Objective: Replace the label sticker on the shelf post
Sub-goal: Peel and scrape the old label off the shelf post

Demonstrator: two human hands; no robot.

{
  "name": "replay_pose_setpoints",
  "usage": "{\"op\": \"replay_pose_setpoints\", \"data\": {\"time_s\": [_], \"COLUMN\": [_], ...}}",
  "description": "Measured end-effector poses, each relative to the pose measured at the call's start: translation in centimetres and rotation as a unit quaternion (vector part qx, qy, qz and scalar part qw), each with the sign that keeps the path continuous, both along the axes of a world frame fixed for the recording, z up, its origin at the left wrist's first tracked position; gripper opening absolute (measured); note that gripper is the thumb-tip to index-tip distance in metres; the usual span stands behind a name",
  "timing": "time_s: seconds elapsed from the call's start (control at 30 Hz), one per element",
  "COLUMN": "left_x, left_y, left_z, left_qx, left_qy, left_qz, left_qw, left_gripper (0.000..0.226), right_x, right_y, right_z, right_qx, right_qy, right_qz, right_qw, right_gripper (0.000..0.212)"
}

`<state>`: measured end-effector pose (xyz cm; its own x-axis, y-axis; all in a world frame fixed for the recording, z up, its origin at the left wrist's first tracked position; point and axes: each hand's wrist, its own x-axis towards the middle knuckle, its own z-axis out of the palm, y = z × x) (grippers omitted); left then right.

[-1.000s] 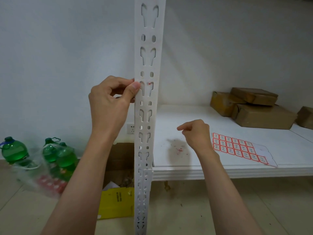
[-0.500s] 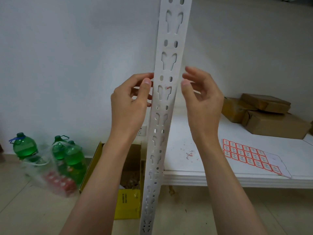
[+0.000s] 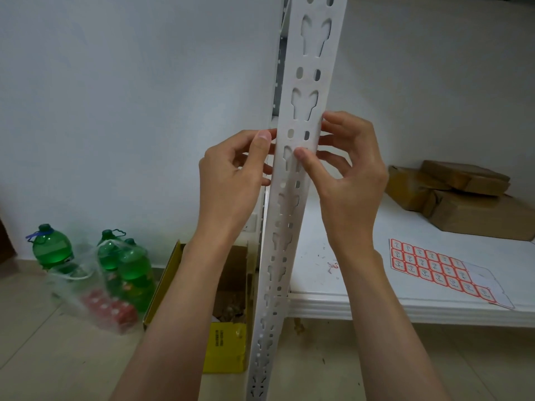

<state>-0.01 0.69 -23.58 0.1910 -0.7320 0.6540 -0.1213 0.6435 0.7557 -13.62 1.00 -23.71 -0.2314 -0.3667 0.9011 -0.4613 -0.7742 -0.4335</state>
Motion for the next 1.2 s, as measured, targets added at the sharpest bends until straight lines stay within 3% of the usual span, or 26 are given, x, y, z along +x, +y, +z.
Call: {"op": "replay_pose_setpoints", "data": {"time_s": [0.2,0.5,0.73,0.83,1.0,1.2], "left_x": [0.0,0.0,0.1,0.0,0.0,0.0], "left_y": [-0.1,0.0,0.0,0.0,0.0,0.3], "left_z": [-0.1,-0.3,-0.3,-0.3,-0.2,-0.1], "left_qx": [0.006,0.004,0.000,0.001,-0.013,-0.017], "left_qy": [0.005,0.000,-0.010,-0.012,-0.049,-0.055], "left_qz": [0.005,0.021,0.029,0.042,0.058,0.062], "left_qw": [1.000,1.000,1.000,0.999,0.997,0.996], "left_gripper": [0.027,0.026,0.025,0.022,0.027,0.025], "right_x": [0.4,1.6,2.0,1.4,0.7,-1.1], "right_y": [-0.8,-1.2,-1.3,-0.8,-0.2,-0.6], "right_z": [-1.4,-2.0,-1.4,0.0,0.1,-0.8], "right_qx": [-0.106,-0.157,-0.115,-0.093,-0.036,0.067], "right_qy": [0.032,0.007,-0.042,-0.092,-0.181,-0.226], "right_qz": [-0.110,-0.166,-0.158,-0.115,-0.036,0.015], "right_qw": [0.988,0.974,0.980,0.985,0.982,0.972], "right_gripper": [0.015,0.013,0.008,0.002,0.012,0.006]}}
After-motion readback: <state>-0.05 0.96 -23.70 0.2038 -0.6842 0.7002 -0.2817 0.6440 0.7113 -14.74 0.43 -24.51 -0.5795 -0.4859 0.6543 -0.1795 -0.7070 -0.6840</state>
